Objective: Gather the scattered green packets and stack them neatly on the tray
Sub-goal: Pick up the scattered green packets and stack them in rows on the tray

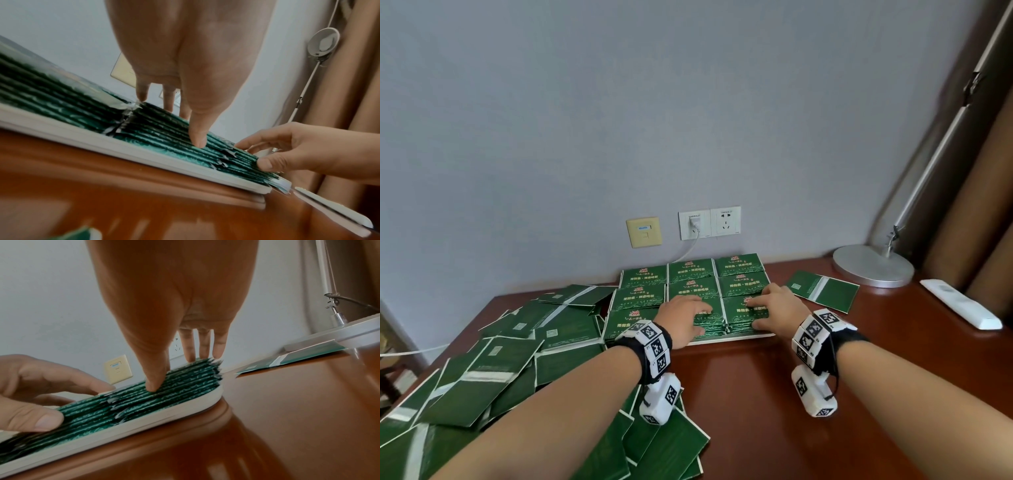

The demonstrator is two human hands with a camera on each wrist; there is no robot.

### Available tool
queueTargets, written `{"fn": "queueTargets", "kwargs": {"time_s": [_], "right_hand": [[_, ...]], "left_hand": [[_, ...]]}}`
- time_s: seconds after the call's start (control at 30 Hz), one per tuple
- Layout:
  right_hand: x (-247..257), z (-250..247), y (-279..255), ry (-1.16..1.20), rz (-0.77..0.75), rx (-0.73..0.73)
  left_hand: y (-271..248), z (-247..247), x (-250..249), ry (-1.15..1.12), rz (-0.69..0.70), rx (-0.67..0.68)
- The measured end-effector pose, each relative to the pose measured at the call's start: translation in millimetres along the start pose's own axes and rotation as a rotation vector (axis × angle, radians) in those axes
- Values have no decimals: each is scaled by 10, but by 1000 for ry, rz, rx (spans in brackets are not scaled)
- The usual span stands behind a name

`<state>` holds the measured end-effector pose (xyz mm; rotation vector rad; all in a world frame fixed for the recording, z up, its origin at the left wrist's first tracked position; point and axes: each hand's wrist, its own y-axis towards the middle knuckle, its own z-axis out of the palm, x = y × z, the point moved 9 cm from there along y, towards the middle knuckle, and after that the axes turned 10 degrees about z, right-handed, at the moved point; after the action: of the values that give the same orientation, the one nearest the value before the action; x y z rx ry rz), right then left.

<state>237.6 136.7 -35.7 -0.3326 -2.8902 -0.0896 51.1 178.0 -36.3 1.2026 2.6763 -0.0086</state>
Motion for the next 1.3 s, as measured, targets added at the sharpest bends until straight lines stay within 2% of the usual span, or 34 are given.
{"fn": "queueTargets", "kwargs": {"time_s": [0.17, 0.33, 0.5, 0.7, 1.03, 1.3], "right_hand": [[-121, -163, -13, 81, 25, -78], [-595, -291, 0, 95, 167, -80], [-1175, -260, -42, 56, 322, 4], [-1600, -210, -46, 46, 416, 55], [-1583, 7, 20, -28, 362, 242], [-1686, -76, -341, -66, 349, 204]], "left_hand": [[56, -64, -113, 0, 4, -4], [211, -124, -397, -4, 30, -52], [448, -62, -676, 11, 46, -63], [665, 53, -852, -24, 36, -64], [713, 76, -964, -27, 42, -88], [620, 135, -1309, -60, 99, -83]]}}
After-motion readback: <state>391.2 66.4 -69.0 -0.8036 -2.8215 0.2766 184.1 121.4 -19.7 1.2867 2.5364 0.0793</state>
